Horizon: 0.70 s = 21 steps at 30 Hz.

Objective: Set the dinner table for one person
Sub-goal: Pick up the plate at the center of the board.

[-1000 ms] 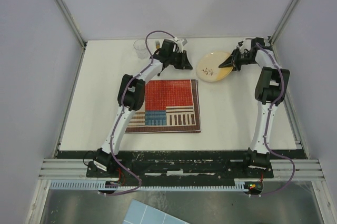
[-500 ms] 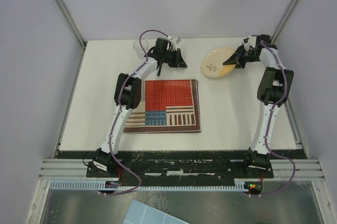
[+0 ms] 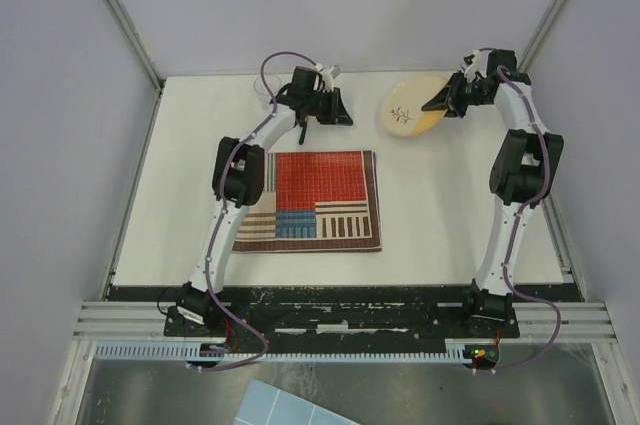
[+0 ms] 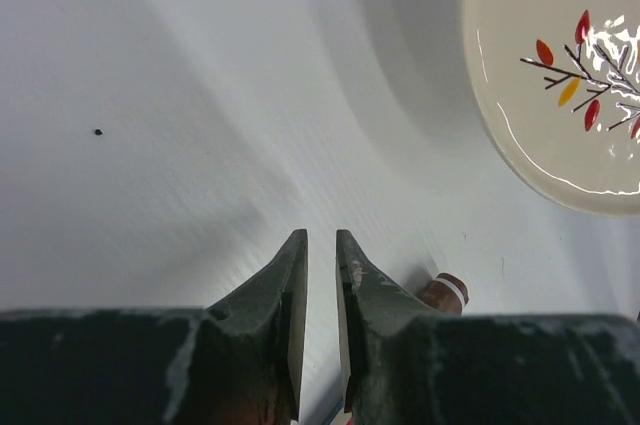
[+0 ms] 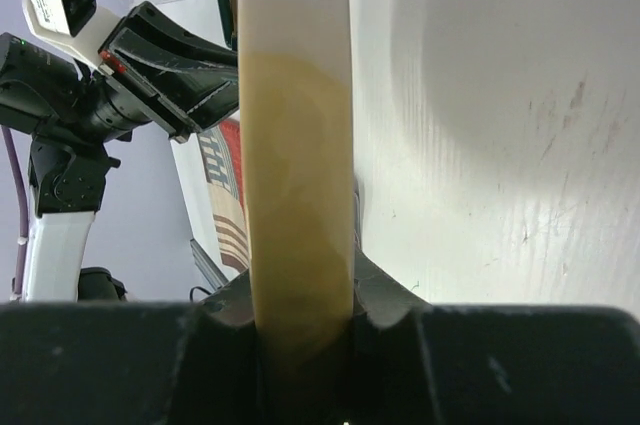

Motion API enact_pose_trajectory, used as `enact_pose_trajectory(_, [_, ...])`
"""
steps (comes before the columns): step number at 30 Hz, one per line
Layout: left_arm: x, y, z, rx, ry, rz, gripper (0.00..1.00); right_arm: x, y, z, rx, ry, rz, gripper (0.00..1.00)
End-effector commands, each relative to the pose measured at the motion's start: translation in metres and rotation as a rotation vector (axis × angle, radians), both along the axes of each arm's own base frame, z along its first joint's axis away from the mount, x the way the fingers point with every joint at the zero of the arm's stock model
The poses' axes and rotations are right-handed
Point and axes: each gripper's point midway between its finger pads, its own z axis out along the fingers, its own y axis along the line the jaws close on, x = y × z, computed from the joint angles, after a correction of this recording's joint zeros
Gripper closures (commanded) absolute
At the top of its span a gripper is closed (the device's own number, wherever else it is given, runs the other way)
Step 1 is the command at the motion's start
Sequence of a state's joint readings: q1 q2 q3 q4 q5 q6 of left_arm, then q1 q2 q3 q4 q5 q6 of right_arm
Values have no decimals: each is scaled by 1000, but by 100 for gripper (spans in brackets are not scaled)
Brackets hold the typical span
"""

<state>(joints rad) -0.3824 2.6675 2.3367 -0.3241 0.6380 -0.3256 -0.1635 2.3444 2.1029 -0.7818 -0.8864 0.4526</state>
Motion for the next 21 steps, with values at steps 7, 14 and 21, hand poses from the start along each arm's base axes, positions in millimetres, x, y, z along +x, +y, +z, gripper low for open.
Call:
enact_pose_trajectory(7, [2, 20, 79, 8, -135, -21, 77, -44, 48, 80, 91, -135, 155, 98])
enact_pose_trajectory(14, [-10, 53, 103, 158, -220, -4, 75, -96, 72, 83, 64, -107, 273, 98])
enact_pose_trajectory(21, [-31, 79, 124, 252, -246, 27, 72, -149, 96, 76, 74, -53, 386, 98])
